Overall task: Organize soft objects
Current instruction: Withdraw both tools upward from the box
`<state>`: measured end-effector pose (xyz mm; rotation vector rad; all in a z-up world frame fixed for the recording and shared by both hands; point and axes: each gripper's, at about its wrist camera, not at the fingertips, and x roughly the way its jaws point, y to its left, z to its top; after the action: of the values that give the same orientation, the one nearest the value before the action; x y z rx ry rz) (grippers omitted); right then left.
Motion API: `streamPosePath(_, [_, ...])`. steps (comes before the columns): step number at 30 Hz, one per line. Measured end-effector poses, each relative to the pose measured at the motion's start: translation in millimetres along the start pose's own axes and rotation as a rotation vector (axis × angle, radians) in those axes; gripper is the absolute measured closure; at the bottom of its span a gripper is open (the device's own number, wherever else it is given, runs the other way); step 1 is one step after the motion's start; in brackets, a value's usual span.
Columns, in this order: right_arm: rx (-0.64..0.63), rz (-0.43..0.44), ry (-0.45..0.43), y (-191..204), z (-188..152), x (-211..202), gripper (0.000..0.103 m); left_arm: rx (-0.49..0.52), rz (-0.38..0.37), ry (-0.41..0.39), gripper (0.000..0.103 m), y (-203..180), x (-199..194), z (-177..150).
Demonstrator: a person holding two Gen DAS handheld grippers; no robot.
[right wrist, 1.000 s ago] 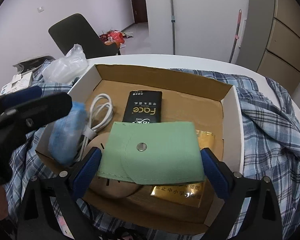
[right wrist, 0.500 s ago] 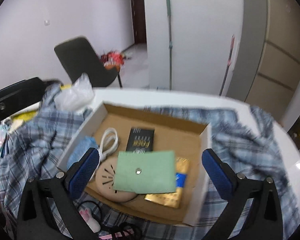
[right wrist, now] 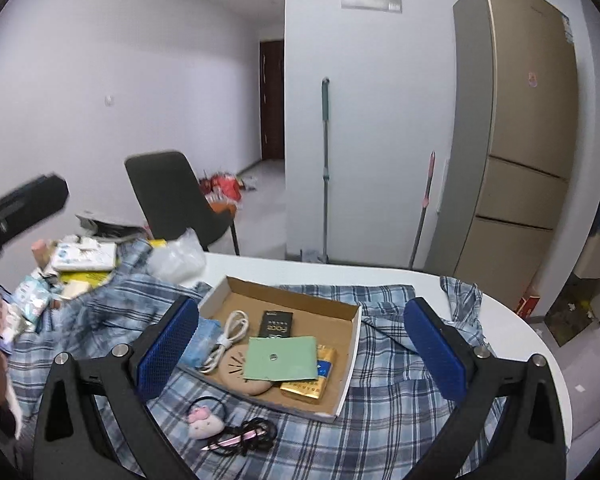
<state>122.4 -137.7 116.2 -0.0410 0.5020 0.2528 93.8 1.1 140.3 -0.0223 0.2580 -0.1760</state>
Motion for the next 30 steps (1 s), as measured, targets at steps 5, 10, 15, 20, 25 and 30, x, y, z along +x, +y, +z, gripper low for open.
streamPosePath(5, [0.028,0.012,-0.071,-2.9,-11.0,-34.5,0.001,0.002,0.001,-0.086,0.000,-6.3,-39.0,-13.1])
streamPosePath(10, [0.050,0.013,-0.131,-6.1,-25.8,-50.4,0.001,0.021,-0.005,-0.091,0.000,-11.5,-54.8,-32.1])
streamPosePath(15, [0.076,0.029,-0.163,-12.3,-47.0,-48.7,0.001,0.044,-0.002,-0.047,0.000,-14.7,-53.2,-61.9])
streamPosePath(20, [0.083,0.061,-0.132,-15.7,-71.9,-30.3,0.001,0.039,-0.009,-0.049,0.000,-12.6,-48.4,-91.2])
streamPosePath(25, [0.068,0.075,-0.127,-15.3,-88.6,-13.5,0.001,-0.001,-0.031,-0.087,0.000,-5.0,-41.6,-111.9])
streamPosePath(30, [0.038,0.045,-0.168,-12.4,-105.3,-1.8,0.001,-0.010,-0.015,-0.095,0.000,0.1,-26.6,-132.1])
